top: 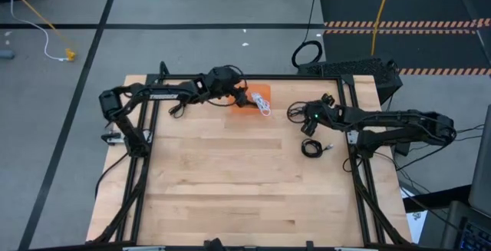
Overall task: Pick and place USB-C Cables
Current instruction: Put the black charger cable into the orange bin
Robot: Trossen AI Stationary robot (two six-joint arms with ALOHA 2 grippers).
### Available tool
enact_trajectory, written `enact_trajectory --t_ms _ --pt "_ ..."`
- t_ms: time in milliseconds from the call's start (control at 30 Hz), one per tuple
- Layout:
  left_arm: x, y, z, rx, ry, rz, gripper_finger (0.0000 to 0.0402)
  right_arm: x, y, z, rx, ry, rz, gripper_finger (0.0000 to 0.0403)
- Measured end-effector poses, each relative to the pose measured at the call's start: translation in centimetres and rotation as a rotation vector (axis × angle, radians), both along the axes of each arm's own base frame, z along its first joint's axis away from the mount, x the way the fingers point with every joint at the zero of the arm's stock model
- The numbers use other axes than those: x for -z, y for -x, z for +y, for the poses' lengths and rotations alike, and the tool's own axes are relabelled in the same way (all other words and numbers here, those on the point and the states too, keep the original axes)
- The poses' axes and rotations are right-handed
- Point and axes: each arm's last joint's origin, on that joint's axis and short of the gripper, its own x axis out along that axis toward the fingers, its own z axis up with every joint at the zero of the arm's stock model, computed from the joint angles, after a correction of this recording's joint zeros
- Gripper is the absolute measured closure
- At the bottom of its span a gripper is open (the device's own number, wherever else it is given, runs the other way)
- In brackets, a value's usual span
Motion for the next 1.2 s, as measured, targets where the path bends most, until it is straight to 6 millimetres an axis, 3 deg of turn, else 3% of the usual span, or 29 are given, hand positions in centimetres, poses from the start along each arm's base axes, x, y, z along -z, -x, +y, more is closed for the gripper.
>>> enact_trajectory --t_ms 300,567,733,967,1200 --pt "-6.3 1.3 -4.1 0.152 -0.089 -0.176 0.0179 1.0 -0.9 -1.2 0.005 -0.041 -0.037 0.0190" --pt "-9.6 2.4 -8.0 0.251 -0.111 -0.274 0.0179 2.8 -1.4 -3.2 0.026 -0.035 -0.010 0.0192" --pt "-10.0 2.3 -10.0 0.311 -0.102 -0.279 0.0179 3.8 -1.3 -4.4 0.085 -0.053 -0.010 0.0230" --pt "-9.7 2.0 -12.1 0.378 -0.078 -0.261 0.0179 4.3 -1.1 -4.9 0.150 -0.084 -0.021 0.0347" --pt "-8.9 2.0 -13.9 0.429 -0.044 -0.181 0.0179 3.2 -0.7 -4.6 0.163 -0.069 -0.068 0.0347"
